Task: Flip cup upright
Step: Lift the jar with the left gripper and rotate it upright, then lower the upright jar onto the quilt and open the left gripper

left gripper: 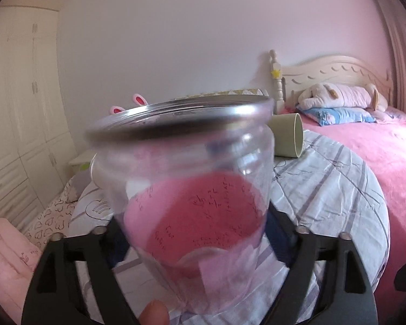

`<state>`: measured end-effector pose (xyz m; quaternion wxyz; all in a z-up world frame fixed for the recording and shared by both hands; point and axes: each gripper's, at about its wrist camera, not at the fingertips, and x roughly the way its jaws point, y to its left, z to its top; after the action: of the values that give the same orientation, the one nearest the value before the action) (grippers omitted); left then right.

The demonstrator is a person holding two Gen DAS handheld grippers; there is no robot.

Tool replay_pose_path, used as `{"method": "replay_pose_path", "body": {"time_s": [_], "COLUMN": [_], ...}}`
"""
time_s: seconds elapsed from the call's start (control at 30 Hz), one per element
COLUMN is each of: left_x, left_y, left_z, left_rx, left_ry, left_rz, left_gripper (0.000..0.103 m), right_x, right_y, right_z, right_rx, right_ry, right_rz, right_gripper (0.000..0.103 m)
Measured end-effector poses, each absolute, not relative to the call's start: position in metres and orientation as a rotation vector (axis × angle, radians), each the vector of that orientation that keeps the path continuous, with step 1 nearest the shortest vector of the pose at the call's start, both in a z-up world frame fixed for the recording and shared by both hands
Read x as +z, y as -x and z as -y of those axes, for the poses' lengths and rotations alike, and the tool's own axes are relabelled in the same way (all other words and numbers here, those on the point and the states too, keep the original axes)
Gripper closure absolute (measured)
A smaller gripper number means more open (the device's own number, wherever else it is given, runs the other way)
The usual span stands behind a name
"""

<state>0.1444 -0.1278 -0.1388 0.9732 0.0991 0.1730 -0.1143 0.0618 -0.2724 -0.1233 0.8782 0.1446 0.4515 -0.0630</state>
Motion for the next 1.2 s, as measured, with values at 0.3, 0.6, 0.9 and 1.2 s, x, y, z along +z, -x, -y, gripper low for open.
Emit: {"method": "replay_pose_path", "body": {"time_s": [0.3, 0.6, 0.9, 1.2], "left_x": [-0.126, -0.099, -0.044, -0.004], "left_y": [-0.138, -0.116, -0.069, -0.011], "left_z": [0.122, 0.117, 0.096, 0.053], "left_rx": [-0.253, -0.263, -0.259, -0.233], "left_ry": [-0.198, -0.206, -0.246, -0.251], "left_rz": [-0.352, -0.340, -0.409, -0.602], "left_gripper": [0.005, 0.000, 0.000, 0.000], "right_x": [-0.106, -0.085, -0.042, 0.003], "right_y": [-0.048, -0.026, 0.012, 0.059], "right_z": [0.257, 0.250, 0.235, 0.209], "right_rx": [-0.137, -0.142, -0.147, -0.118], "right_ry": [-0.281, -0.266, -0.219, -0.159], "right_rz": [-0.901, -0.846, -0.712, -0.548], "right_gripper": [0.021, 0.021, 0.021, 0.021]}}
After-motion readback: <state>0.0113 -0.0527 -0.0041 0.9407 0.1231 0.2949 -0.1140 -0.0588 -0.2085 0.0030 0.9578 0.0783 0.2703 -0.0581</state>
